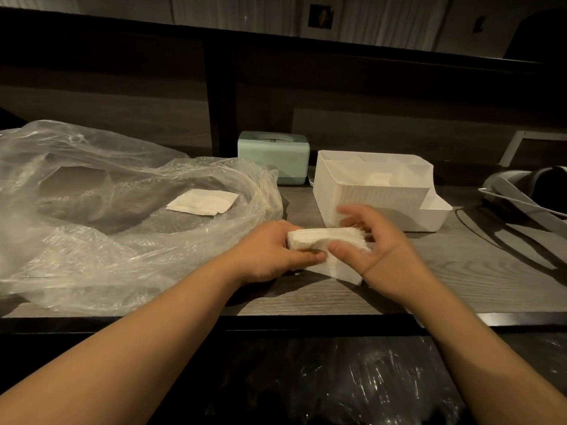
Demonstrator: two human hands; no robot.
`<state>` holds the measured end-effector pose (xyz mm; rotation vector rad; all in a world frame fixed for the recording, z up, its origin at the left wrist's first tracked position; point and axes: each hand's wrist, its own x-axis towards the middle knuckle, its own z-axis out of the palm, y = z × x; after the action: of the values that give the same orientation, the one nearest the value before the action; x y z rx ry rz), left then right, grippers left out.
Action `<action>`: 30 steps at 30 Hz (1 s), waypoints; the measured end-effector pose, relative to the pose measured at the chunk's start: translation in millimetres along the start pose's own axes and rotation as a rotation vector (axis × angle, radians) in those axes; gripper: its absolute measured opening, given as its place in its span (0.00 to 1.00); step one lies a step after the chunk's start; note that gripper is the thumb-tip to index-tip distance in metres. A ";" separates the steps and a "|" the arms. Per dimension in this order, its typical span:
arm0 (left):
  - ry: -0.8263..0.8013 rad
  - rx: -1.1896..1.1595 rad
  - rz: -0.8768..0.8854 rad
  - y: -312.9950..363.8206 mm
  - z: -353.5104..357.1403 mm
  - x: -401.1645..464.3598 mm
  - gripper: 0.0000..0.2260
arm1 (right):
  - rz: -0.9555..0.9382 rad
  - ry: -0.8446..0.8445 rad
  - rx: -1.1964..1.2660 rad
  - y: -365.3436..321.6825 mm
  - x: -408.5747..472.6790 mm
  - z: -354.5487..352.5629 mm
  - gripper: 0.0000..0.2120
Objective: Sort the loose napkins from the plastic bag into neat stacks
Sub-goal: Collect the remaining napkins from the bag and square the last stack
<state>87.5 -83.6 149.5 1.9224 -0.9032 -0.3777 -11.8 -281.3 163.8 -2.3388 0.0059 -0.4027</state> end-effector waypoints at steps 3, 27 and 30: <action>-0.035 -0.023 0.018 -0.9 -2.0 -0.3 0.15 | 0.185 -0.091 0.100 7.0 -9.9 0.3 0.52; 0.187 -0.097 0.044 52.7 -1.8 20.5 0.06 | 0.129 0.160 0.668 -10.5 20.7 -32.8 0.22; 0.257 -0.076 0.036 78.8 -10.2 43.2 0.04 | 0.110 0.280 0.718 -22.3 45.3 -46.9 0.16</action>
<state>88.7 -130.7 226.6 1.8325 -0.7429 -0.1366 15.2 -302.9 223.4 -1.5578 0.1065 -0.5648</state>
